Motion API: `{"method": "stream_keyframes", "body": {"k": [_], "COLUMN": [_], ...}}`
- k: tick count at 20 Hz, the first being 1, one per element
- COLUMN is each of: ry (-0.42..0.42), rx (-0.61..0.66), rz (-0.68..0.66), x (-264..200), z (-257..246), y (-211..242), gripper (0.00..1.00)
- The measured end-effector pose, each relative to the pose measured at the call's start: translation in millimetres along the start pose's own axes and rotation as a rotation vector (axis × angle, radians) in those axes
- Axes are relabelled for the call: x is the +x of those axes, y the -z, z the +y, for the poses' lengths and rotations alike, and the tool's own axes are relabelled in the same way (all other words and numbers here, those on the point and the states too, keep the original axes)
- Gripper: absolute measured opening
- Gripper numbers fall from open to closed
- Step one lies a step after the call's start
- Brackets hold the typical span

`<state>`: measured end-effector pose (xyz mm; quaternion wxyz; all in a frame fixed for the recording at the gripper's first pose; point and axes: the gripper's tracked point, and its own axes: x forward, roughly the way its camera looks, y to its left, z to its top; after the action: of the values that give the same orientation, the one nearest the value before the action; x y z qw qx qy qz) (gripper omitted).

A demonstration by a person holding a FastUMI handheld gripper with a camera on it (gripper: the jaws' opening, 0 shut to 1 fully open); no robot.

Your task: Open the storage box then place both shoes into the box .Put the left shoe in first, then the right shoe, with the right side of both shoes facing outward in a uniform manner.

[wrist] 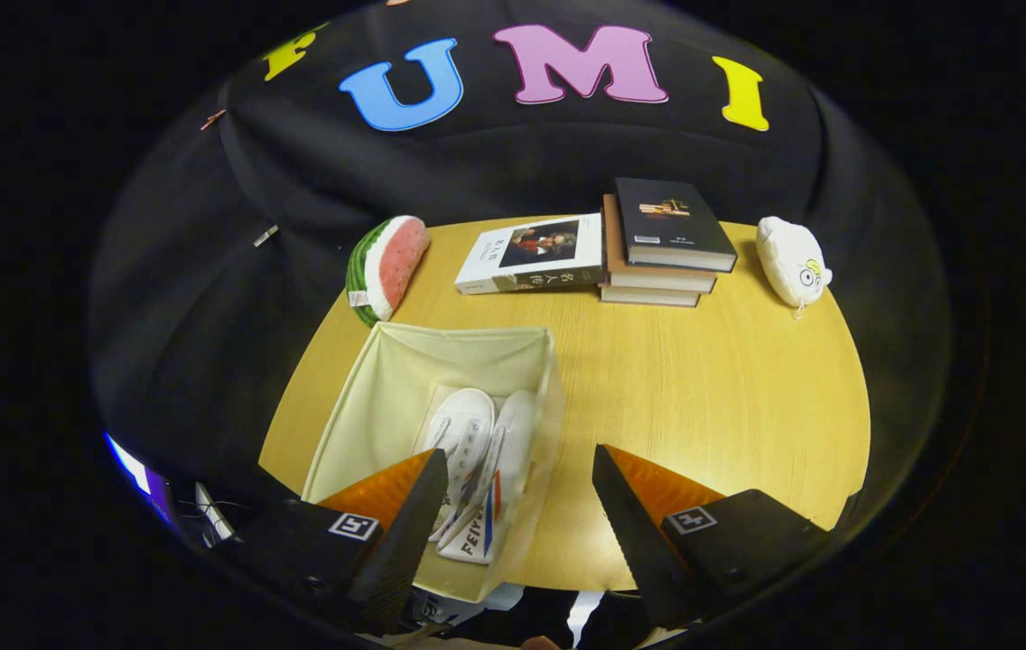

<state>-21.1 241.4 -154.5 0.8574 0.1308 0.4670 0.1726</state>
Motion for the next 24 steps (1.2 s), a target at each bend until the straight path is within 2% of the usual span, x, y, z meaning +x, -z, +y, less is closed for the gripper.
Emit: {"method": "stream_keyframes", "body": {"k": [10,15,20,24], "ry": [0.192,0.289,0.336,0.336], "rx": [-0.043,-0.061,-0.098,-0.112], "rz": [-0.266,-0.449,-0.652,-0.712], "x": [-41,-80,-120,-134], "z": [-97,-128,-140,-144], "y": [-63,-96,-124,-125], "gripper": [0.99,0.99,0.98,0.98]}}
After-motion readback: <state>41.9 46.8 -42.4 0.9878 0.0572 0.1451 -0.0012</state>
